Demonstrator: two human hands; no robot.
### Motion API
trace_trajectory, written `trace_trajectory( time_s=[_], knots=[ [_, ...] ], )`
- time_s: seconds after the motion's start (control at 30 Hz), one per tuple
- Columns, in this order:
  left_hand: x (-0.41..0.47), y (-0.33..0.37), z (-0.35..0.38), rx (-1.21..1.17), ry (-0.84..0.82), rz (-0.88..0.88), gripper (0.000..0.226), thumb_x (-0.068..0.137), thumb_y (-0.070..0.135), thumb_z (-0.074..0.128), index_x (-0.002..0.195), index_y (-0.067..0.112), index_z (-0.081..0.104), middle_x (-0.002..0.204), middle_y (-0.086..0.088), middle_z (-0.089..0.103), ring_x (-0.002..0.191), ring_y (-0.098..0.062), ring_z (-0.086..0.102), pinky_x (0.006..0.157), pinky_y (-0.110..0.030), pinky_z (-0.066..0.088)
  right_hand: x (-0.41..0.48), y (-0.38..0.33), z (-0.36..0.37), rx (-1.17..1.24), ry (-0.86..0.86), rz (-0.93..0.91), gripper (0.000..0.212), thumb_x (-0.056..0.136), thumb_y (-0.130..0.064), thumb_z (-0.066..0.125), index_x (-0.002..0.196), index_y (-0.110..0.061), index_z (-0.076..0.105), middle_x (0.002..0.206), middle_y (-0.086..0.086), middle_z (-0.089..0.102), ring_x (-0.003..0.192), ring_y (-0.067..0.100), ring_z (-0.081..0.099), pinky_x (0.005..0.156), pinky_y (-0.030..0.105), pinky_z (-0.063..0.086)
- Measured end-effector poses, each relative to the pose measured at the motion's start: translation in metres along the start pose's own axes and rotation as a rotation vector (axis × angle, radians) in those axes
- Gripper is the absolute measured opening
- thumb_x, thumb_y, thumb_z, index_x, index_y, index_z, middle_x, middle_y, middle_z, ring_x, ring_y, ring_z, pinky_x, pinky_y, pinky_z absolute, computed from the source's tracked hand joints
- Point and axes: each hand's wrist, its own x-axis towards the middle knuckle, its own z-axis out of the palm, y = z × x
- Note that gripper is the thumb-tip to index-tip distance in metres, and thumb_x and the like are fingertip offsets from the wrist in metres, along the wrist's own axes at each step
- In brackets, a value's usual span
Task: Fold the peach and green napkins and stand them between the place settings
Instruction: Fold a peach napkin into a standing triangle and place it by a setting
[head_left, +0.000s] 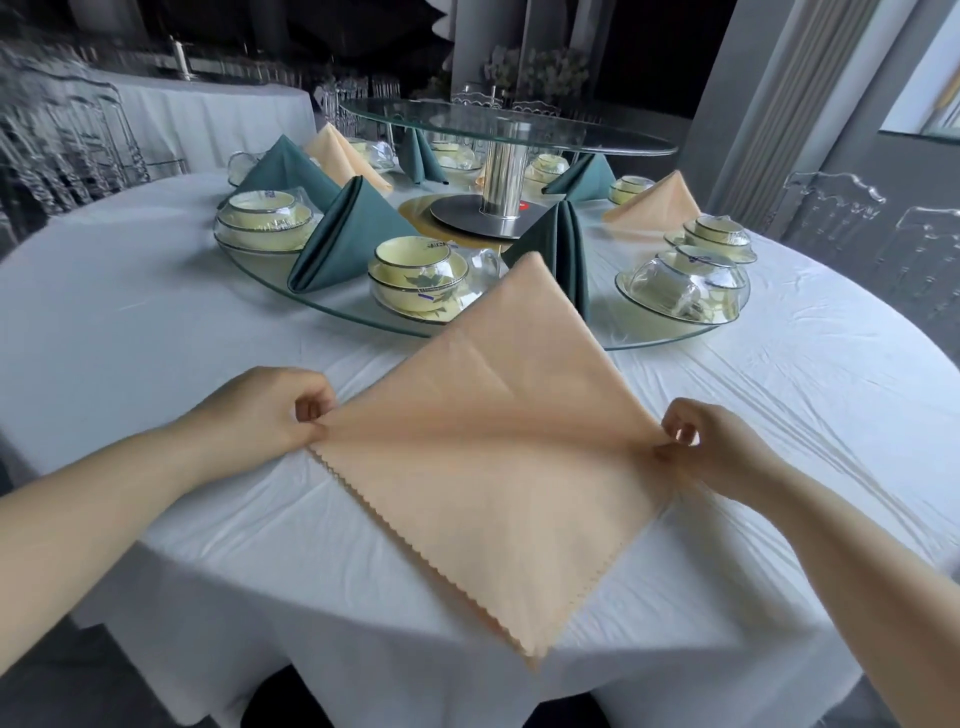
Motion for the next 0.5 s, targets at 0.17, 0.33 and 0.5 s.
trace_trajectory(
  time_s=[0.17,0.33,0.5],
  knots=[
    [-0.017,-0.015,0.007,0.065,0.059,0.260,0.027,0.065,0.006,0.056,0.078,0.030,0.054,0.088,0.033,0.054,0.076,0.014,0.049,0.070,0.001,0.032,-0.013,0.012,0.006,-0.054,0.085,-0.139,0.051,0.074,0.012,0.056,0.058,-0.034,0.042,0.067,-0.009,0.050,0.078,0.018,0.043,0.061,0.018,0.029],
    [-0.019,-0.013,0.004,0.008,0.071,0.221,0.025,0.066,0.031,0.042,0.078,0.045,0.059,0.086,0.041,0.055,0.077,0.020,0.050,0.072,0.002,0.034,-0.017,0.009,0.008,-0.059,0.106,-0.159,0.055,0.074,0.014,0.055,0.059,-0.038,0.041,0.070,-0.006,0.051,0.079,0.019,0.043,0.066,0.024,0.025],
    [-0.018,0.031,0.010,-0.208,0.163,0.074,0.020,0.076,0.019,0.053,0.081,0.030,0.069,0.091,0.012,0.065,0.085,0.016,0.049,0.077,0.009,0.026,-0.029,0.003,0.003,-0.062,0.097,-0.136,0.048,0.077,0.007,0.054,0.059,-0.037,0.048,0.082,-0.003,0.062,0.088,0.021,0.047,0.075,0.025,0.031]
  ],
)
